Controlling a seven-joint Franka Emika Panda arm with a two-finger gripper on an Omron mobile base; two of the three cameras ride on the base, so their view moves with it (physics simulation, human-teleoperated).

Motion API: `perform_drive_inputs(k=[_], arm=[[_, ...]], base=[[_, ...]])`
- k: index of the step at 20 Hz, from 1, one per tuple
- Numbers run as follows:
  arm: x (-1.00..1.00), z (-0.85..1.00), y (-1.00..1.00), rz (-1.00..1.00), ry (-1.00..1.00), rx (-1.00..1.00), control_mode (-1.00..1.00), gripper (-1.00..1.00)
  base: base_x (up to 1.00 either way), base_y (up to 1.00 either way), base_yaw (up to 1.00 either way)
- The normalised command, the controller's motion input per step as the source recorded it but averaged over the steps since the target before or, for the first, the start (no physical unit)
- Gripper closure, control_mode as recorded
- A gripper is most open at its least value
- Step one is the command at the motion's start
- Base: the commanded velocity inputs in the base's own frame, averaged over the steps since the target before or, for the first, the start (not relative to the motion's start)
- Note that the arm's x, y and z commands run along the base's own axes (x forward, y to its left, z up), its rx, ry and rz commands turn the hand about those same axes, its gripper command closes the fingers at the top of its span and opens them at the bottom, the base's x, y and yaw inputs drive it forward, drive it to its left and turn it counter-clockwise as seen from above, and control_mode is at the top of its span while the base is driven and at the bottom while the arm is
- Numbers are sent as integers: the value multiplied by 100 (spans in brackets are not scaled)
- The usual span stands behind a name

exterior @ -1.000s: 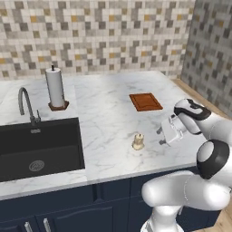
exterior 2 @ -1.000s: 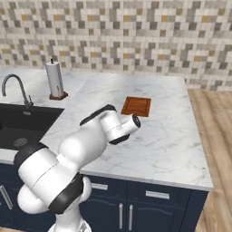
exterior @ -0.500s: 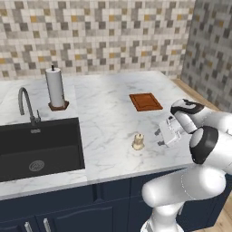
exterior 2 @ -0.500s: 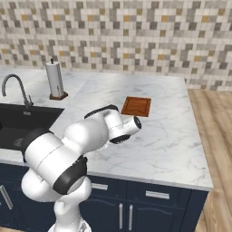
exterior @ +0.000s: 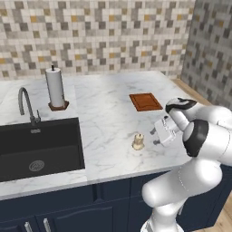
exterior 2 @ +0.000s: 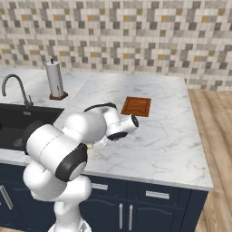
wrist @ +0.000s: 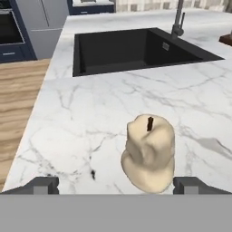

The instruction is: Pick the candle and candle from the dining table and place them in the open cabinet. Close the cabinet after placing the objects.

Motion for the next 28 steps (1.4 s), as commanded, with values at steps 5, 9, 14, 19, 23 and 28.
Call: perform_drive_inputs(k=[5, 9, 14, 19, 23, 28], arm=[[10, -9, 13, 0, -2, 0, -100, -100], [18, -17, 12, 0, -8, 0, -100, -100], [10, -15, 7, 0, -6, 0, -100, -100], [3, -16, 0, 0, -2, 0, -100, -100], [1, -6, 2, 0, 0, 0, -100, -100], [5, 0, 13, 0, 0, 0, -100, -100]], base=[[0, 0, 0], [0, 0, 0], [0, 0, 0], [0, 0, 0], [0, 0, 0], [0, 0, 0]])
